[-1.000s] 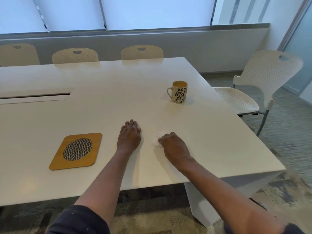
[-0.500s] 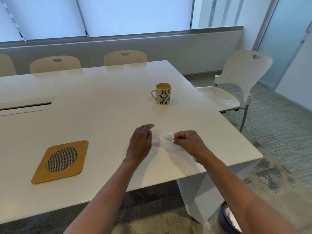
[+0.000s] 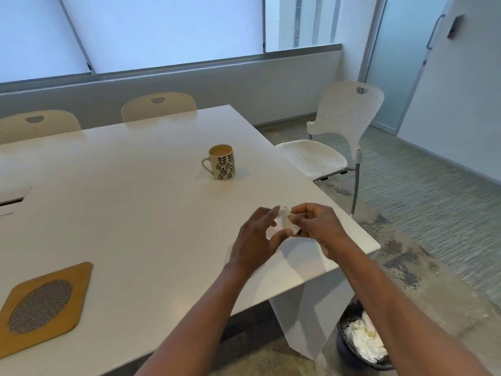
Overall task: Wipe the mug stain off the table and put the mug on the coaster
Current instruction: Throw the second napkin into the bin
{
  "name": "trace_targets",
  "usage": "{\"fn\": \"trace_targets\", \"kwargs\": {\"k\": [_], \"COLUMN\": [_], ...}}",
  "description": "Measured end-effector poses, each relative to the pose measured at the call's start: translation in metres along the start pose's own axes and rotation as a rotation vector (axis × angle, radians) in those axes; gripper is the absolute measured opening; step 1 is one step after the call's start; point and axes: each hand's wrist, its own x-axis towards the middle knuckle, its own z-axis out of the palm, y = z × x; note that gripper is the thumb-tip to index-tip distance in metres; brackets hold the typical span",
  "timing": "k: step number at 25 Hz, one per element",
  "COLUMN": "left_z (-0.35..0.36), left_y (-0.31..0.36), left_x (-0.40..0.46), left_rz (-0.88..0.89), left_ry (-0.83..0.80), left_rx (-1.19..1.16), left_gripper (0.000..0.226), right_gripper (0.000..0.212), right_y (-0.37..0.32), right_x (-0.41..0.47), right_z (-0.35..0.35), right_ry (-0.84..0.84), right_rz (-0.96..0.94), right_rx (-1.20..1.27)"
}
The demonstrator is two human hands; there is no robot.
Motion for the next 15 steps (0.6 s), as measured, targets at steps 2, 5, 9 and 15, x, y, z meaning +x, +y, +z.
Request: {"fn": "trace_targets", "kwargs": {"k": [2, 5, 9, 15], "left_z": [0.019, 0.051, 0.098, 0.166], "left_y": [0.011, 0.034, 0.069, 0.106], "left_x": [0.015, 0.043, 0.076, 0.115], "left_rz": [0.026, 0.039, 0.071, 0.085], "left_ry": [-0.01, -0.051, -0.097, -0.164], "left_rx": [-0.009, -0.024, -0.036, -0.018], "left_gripper": [0.05, 0.039, 0.024, 0.023], "right_gripper": [0.014, 0.022, 0.025, 0.031], "right_y": [-0.001, -0.001, -0.001, 0.011], "right_x": [0.003, 0.009, 0.014, 0.006], "right_z": [-0.02, -0.059, -0.12, -0.201], "right_ry": [0.036, 0.109, 0.11, 0.105], "right_rz": [-0.042, -0.067, -0.062, -0.103], "right_rx": [0.008, -0.025, -0.022, -0.023]}}
